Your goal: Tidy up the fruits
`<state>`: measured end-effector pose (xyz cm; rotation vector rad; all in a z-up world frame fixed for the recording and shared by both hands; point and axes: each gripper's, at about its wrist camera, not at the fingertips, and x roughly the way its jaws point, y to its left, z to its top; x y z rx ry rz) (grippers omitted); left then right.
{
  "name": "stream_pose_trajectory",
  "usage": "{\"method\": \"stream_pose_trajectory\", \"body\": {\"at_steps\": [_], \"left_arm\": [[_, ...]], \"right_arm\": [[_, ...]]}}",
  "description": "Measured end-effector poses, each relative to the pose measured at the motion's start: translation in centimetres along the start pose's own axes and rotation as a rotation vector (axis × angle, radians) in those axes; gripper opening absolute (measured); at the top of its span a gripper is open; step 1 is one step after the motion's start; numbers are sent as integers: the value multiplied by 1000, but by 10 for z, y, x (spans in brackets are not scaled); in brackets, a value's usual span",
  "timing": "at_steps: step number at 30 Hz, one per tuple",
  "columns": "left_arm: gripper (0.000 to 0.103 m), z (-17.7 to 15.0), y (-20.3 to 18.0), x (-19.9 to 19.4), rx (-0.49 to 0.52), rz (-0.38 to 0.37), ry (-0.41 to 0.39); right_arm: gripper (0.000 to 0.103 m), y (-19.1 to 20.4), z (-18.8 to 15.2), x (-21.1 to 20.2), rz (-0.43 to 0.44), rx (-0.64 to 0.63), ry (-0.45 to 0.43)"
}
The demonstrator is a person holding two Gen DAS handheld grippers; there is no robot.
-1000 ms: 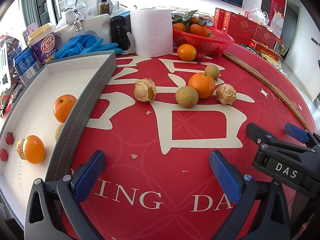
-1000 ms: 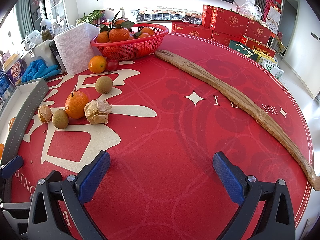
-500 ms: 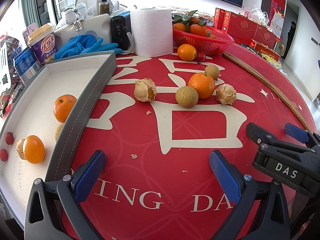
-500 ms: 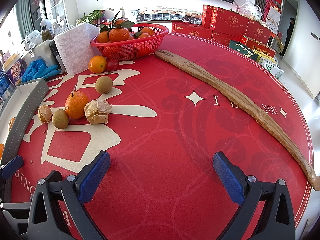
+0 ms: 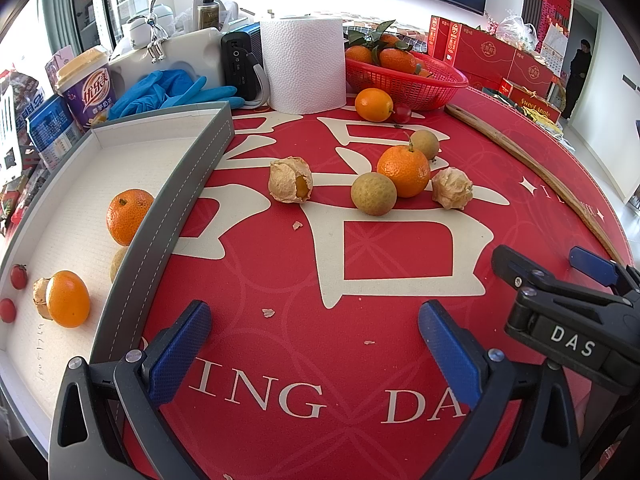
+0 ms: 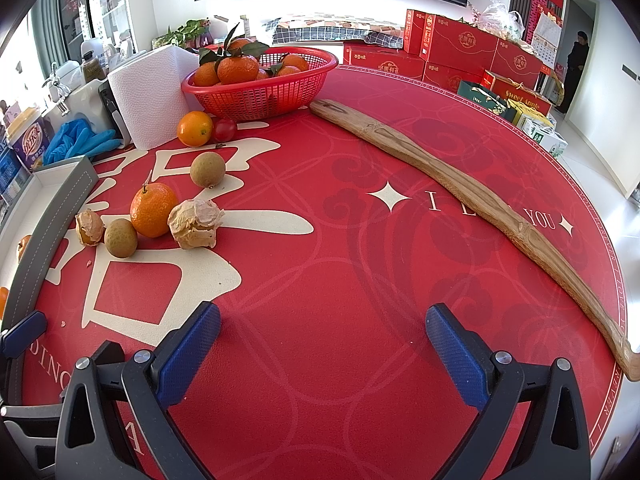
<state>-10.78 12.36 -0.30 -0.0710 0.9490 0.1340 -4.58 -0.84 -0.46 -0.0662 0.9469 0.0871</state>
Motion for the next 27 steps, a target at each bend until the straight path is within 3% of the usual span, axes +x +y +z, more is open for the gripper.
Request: {"method": "stream_pose_trajectory", "body": {"at_steps": [27], "left_arm": [[100, -1, 7, -5, -1, -14, -8]], "right_arm": [[103, -1, 2, 2, 29, -40, 0]]}}
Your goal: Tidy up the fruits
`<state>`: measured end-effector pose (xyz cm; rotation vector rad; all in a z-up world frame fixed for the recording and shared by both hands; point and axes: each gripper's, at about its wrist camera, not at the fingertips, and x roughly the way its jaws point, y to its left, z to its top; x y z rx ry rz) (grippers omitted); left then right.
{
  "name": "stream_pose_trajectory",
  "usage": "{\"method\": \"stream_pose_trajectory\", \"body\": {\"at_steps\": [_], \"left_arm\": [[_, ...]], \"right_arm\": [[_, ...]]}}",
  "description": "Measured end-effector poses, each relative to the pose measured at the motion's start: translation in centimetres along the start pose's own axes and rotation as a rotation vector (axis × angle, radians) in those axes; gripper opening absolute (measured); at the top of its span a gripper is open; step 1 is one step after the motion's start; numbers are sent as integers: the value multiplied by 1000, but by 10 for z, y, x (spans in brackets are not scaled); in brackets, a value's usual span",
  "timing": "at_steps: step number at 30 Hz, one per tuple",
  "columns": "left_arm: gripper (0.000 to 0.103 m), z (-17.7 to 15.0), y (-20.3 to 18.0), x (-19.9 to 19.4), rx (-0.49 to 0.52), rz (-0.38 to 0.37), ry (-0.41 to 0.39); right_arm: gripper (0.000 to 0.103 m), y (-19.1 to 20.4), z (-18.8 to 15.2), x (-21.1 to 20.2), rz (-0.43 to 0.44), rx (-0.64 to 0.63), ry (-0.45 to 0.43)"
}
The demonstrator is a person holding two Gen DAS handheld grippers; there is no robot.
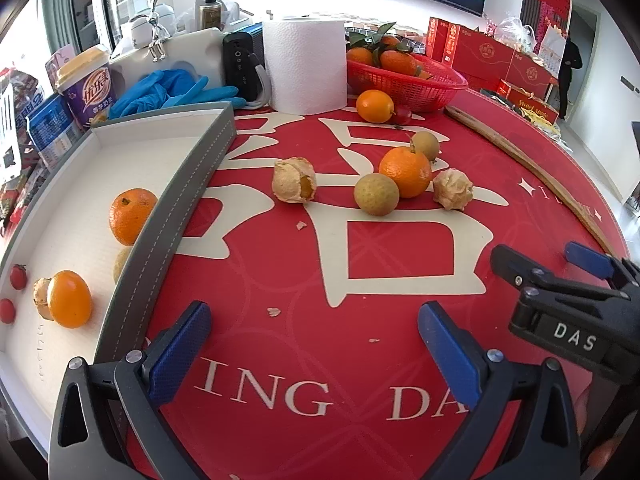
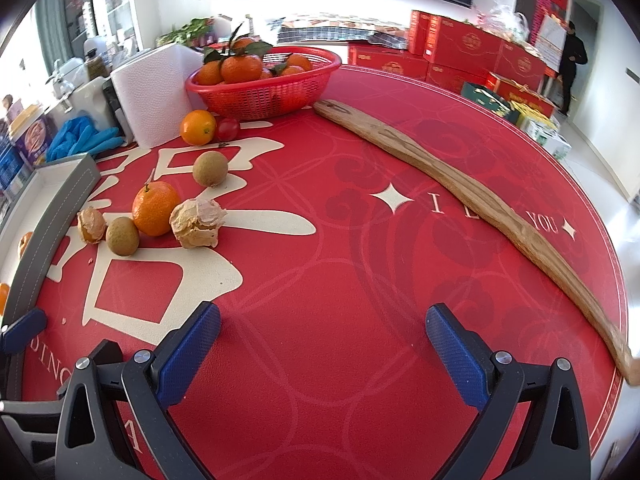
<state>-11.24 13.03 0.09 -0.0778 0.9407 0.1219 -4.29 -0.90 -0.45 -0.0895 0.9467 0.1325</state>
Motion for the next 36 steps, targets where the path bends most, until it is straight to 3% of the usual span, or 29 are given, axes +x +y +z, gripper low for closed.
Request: {"method": "stream_pose_trajectory", "body": {"at_steps": [5, 13, 16, 18, 19, 20, 21, 27, 34, 36], "left_arm": [[97, -2, 6, -14, 16, -1, -32], [94, 0, 33, -38, -26, -29, -70], [89, 4, 37, -40, -41, -42, -62], [80, 8, 34, -38, -34, -47, -54], [79, 10, 32, -36, -31, -58, -41], [75, 11, 30, -35, -30, -66, -34], [70, 12, 26, -32, -29, -80, -21], [64, 25, -4, -16, 15, -133, 14], [64, 49, -35, 11, 88, -105, 13], [59, 52, -37, 22, 85, -109, 33]], "right_arm": [[103, 4, 8, 6, 26, -36, 11], [102, 37, 30, 21, 150, -166, -5], [84, 48, 34, 21, 157, -214, -32], [72, 51, 35, 21, 169, -227, -40], [59, 52, 34, 20, 172, -234, -48], [34, 51, 34, 18, 176, -235, -57], [26, 48, 33, 17, 178, -229, -60], [27, 3, 29, 12, 307, -82, -27], [27, -28, 15, -1, 327, -28, -20], [27, -31, 12, -3, 334, -20, -19]]}}
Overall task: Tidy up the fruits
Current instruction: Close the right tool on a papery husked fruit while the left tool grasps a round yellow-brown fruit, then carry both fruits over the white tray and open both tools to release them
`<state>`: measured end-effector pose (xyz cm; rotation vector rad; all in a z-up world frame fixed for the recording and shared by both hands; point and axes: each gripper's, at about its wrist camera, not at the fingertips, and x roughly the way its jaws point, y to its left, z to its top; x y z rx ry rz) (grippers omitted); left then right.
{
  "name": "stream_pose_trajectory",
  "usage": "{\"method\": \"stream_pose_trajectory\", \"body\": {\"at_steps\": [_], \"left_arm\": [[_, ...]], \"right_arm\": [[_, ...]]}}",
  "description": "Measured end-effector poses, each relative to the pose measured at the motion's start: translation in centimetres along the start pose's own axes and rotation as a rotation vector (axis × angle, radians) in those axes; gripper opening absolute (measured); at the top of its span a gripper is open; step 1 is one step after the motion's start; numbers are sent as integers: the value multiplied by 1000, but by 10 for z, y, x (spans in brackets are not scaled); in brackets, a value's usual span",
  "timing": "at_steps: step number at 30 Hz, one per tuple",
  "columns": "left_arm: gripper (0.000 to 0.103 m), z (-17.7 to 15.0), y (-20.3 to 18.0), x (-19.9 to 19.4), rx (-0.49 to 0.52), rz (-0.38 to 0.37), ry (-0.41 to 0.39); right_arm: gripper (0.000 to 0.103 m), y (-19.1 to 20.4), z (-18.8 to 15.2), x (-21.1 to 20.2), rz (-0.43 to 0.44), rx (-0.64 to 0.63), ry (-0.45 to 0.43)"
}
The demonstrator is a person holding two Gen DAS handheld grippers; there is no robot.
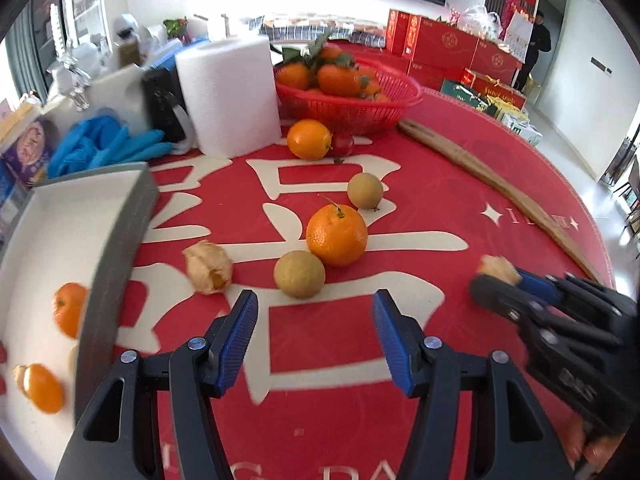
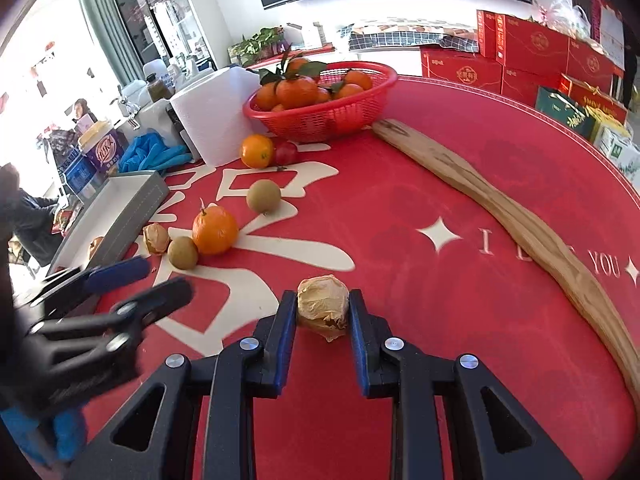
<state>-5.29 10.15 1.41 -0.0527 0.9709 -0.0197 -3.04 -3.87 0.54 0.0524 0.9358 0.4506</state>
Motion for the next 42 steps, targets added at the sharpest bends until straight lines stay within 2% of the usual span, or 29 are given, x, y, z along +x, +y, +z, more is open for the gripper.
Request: {"method": "stream_pose_trajectory", "body": {"at_steps": [4, 6, 7, 10, 19, 23, 29, 37, 42], "left_arm": [[52, 7, 0, 8, -1, 0, -12], [33, 9, 0, 10, 4, 6, -14], [28, 9, 0, 9, 7, 4, -16], [28, 4, 6, 2, -19, -47, -22], [28, -8, 29, -54, -84, -59, -121], [28, -12, 43, -79, -97, -15, -159], [28, -21, 96, -101, -182, 98, -185], [28, -44, 177, -116, -344, 223, -185], [28, -58, 208, -116, -416, 282, -184]], "right_arm": [[27, -3, -3, -3, 7, 3, -1], [27, -3, -2, -3, 9, 3, -1], [27, -3, -3, -3, 12, 5, -1], [27, -3, -3, -4, 16, 6, 1], [27, 13, -3, -3, 32, -23, 20], [27, 35, 2, -4, 55, -66, 19], [27, 79, 16, -1, 127, -125, 28], [27, 164, 40, 13, 247, -245, 59], [27, 214, 52, 27, 334, -285, 116]]}}
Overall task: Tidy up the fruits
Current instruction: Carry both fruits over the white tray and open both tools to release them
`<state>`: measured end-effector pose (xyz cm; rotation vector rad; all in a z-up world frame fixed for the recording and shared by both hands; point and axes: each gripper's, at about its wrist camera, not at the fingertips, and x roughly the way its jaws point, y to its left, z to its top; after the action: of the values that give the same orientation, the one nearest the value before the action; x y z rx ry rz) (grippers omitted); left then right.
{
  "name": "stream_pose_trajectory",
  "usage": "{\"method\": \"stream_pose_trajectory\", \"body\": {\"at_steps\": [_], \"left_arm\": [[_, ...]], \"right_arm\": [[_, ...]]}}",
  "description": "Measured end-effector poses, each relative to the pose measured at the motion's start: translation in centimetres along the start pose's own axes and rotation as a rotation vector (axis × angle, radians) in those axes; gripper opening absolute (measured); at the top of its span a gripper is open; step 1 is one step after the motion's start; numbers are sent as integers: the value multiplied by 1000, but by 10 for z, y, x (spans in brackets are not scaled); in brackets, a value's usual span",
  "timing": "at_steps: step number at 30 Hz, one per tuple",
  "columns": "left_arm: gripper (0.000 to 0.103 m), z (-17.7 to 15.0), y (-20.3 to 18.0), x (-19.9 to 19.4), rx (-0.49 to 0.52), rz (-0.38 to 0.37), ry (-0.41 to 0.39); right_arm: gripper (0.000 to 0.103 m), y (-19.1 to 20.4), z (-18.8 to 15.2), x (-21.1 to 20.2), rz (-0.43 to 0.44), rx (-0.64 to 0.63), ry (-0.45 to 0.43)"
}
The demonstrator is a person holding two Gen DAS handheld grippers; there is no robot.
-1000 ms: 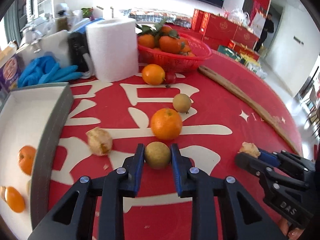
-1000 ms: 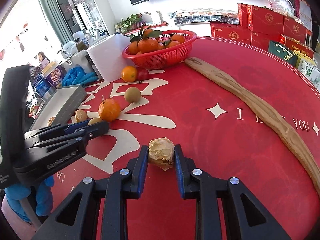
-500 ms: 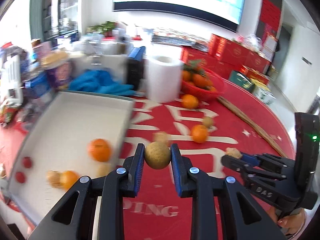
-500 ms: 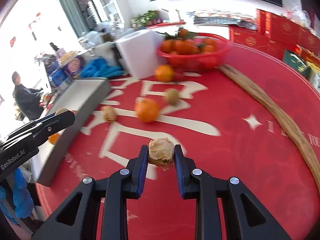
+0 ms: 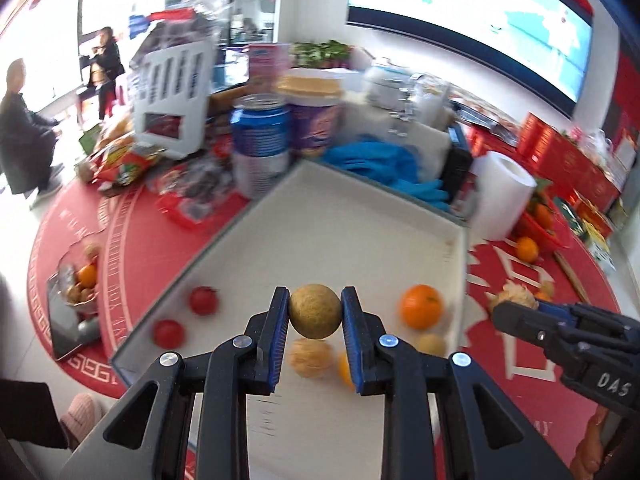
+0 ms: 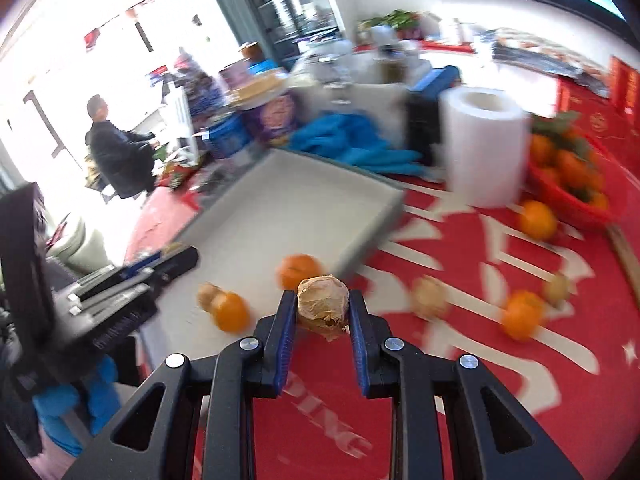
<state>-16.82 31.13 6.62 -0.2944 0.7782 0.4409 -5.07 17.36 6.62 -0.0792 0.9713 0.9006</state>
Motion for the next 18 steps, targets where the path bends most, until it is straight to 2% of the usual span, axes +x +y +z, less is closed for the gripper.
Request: {"method": "stream_pose_trajectory", "body": {"at_steps": [5, 10, 11, 12, 13, 15, 16, 17, 18], "left_arm": [[28, -5, 16, 17, -30, 15, 44], [29, -12, 15, 25, -20, 33, 69], [31, -14, 15, 27, -13, 43, 72], [37, -14, 15, 28, -8, 48, 74], [43, -15, 14, 29, -3, 56, 75], [68, -15, 14, 28, -3, 66, 71], [72, -16, 14, 27, -3, 70, 64], [76, -15, 13, 25, -1, 73, 57], [78, -15, 13, 25, 2, 78, 52]], "right_arm": [[27, 28, 14, 28, 0, -48, 38], [27, 35, 19, 48, -16, -51, 75], [27, 35, 19, 49, -20, -51, 81], [27, 34, 20, 51, -22, -50, 86], [33, 35, 20, 52, -26, -49, 90], [62, 35, 21, 54, -37, -46, 88], [83, 35, 22, 52, -40, -46, 76], [87, 36, 24, 51, -46, -47, 62], [87, 37, 25, 48, -55, -53, 53]]}}
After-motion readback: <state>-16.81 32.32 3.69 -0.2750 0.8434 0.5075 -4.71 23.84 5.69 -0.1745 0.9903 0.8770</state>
